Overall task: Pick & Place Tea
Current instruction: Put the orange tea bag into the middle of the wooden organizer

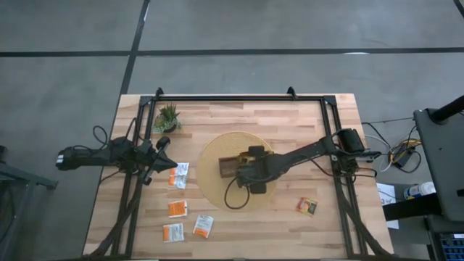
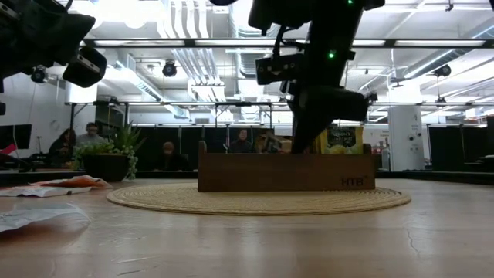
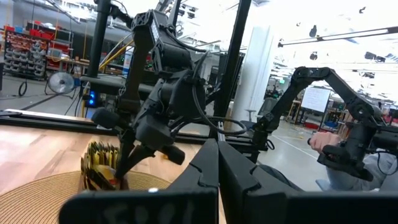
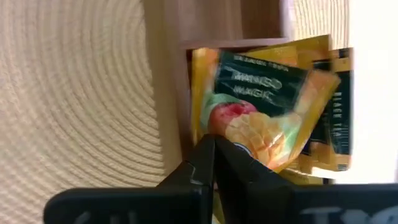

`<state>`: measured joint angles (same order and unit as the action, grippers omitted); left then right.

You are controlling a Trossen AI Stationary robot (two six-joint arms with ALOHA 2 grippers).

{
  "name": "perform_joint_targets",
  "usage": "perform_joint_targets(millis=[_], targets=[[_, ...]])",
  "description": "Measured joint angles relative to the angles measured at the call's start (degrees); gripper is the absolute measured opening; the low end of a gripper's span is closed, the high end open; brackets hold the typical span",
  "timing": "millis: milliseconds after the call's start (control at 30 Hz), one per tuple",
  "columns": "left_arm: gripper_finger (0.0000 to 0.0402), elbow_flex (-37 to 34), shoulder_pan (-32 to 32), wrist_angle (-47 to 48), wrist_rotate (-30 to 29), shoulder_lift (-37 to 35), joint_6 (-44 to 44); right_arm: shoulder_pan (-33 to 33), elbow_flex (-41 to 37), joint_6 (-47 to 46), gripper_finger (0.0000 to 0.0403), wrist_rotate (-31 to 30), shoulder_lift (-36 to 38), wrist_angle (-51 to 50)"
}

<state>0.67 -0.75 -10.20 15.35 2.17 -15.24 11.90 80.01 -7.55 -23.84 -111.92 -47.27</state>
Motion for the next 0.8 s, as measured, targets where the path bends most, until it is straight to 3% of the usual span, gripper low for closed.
perform_joint_targets(millis=[800], targets=[[0.0000,0.00,0.00,-0.02,0.02,0.02,0.02,0.22,3.05,3.02,0.0008,-1.61,0.07,1.78]])
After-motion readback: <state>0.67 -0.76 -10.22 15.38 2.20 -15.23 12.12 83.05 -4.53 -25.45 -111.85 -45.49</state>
